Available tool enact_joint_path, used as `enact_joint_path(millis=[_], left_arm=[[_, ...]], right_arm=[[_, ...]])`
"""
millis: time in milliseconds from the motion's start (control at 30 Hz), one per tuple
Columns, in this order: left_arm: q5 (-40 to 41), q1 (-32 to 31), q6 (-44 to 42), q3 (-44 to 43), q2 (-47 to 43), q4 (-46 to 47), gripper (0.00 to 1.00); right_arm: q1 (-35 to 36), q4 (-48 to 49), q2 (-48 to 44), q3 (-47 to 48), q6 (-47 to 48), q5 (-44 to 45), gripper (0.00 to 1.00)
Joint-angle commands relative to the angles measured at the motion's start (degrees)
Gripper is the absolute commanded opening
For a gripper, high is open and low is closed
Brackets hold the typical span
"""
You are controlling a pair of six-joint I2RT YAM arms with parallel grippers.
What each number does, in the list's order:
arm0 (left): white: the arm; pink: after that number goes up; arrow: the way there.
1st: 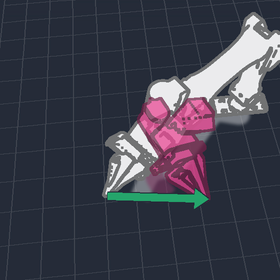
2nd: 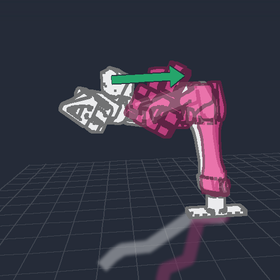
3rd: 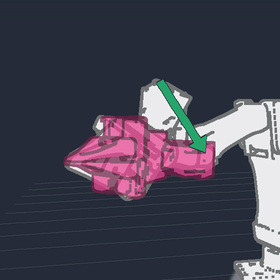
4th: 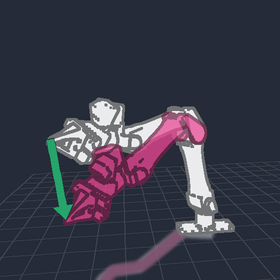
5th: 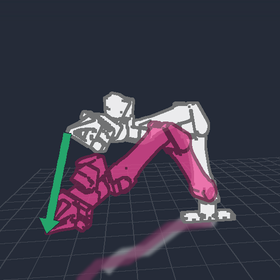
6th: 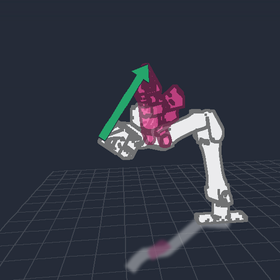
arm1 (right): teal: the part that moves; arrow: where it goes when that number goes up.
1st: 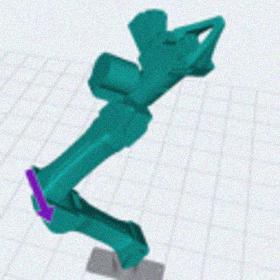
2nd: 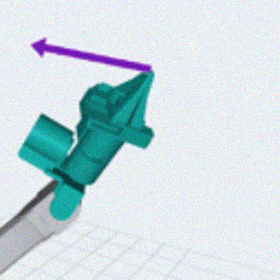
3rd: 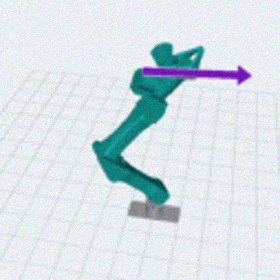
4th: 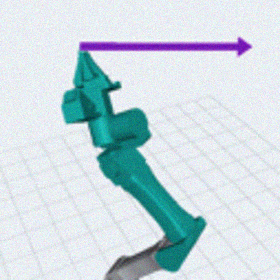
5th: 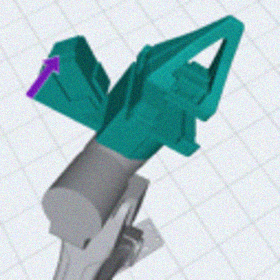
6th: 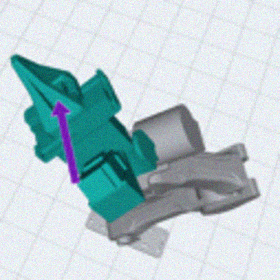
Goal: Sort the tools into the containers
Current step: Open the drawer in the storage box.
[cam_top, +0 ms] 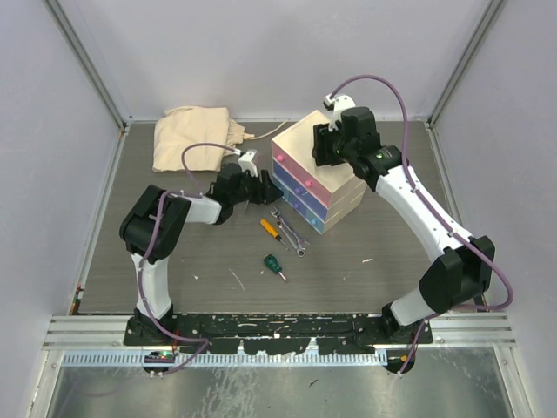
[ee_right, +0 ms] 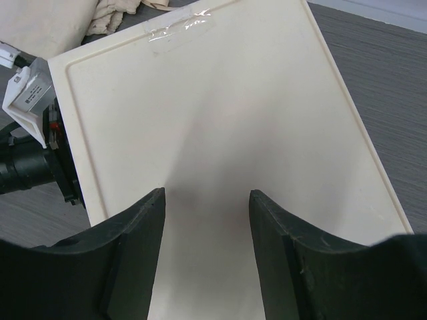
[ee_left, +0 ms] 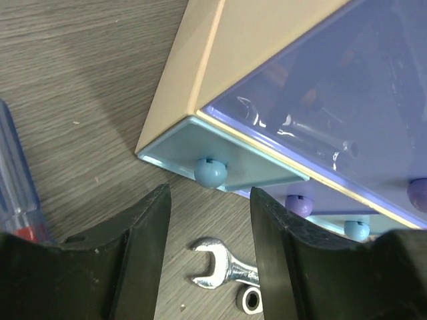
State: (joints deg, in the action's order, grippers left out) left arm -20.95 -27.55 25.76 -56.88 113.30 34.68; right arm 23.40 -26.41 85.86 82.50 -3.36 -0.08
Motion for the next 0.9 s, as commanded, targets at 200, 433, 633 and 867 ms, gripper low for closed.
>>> enact_joint_path(millis=[200,433,633,867], left_arm=[[-7.08,0.83,5.46,-4.72,4.35,9.47,0.49],[-7.88,0.88,6.34,-6.33,6.12,9.92,0.44],[-8.14,1.39,6.41,-6.92,6.44,9.87,0.34],[-9.41,2.6,6.7,-6.25,5.26,9.89,0.25]], right_arm=[[1.04,0.25,0.88,-0.42,-0.76,-0.45,0.58],[1.37,0.15,0.66,-0.7,-0.81,-0.38,0.58],[1.55,0.05,0.61,-1.19,-0.73,-0.19,0.58],[1.74,0.09,0.69,-1.71,-0.68,-0.19,0.59]])
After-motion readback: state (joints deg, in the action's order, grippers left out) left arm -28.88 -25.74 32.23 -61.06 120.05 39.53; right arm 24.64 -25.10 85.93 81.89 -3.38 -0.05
